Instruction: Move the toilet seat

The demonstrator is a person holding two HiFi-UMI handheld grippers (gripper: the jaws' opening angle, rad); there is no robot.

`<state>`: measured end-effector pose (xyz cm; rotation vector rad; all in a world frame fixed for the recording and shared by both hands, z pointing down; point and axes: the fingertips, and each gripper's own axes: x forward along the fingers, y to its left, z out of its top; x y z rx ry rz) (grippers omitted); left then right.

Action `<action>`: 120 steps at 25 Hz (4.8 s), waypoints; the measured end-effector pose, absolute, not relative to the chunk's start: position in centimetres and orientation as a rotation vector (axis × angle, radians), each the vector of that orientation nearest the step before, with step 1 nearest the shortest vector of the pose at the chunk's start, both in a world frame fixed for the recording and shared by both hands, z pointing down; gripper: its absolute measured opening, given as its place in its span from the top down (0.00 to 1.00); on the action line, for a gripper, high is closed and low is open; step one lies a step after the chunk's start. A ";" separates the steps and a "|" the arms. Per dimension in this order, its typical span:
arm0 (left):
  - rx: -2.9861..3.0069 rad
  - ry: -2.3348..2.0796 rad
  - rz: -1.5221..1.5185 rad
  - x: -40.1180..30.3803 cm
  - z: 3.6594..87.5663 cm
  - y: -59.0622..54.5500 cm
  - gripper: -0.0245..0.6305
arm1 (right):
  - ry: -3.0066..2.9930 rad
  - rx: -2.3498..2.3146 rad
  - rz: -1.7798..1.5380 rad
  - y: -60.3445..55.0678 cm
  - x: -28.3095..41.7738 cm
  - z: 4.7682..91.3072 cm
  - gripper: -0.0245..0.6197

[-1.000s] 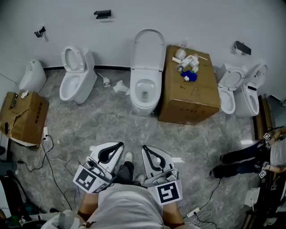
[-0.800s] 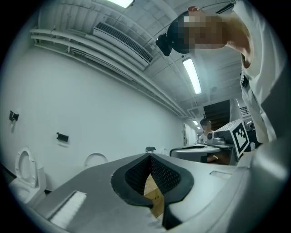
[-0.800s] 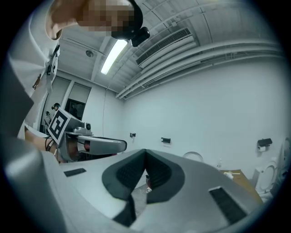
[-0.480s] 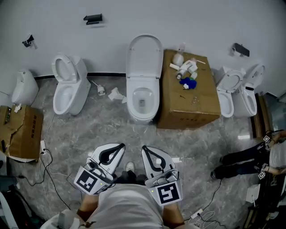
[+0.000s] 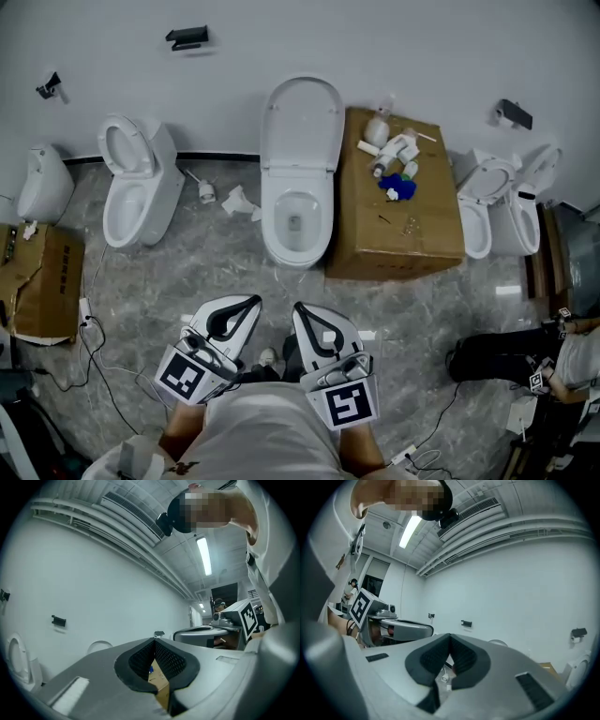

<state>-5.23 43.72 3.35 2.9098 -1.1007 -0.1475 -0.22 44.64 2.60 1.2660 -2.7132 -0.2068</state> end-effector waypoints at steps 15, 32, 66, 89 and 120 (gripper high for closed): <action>2.882 -1.182 -0.087 0.2 3.9 31.8 0.97 | -2.791 1.158 -0.196 32.1 4.8 3.0 0.96; 2.808 -1.026 -0.079 -1.5 10.1 19.0 0.97 | -2.724 1.218 0.023 19.7 2.9 8.7 0.96; 2.531 -0.794 0.404 -1.6 39.0 11.6 0.74 | -2.360 1.228 0.627 12.7 6.8 37.3 0.88; 2.333 -0.844 0.536 -1.5 64.4 13.2 0.63 | -2.143 1.326 0.842 14.3 10.8 63.6 0.73; 2.023 -1.030 0.677 -4.9 77.3 14.0 0.39 | -1.852 1.369 1.127 15.4 15.5 78.6 0.43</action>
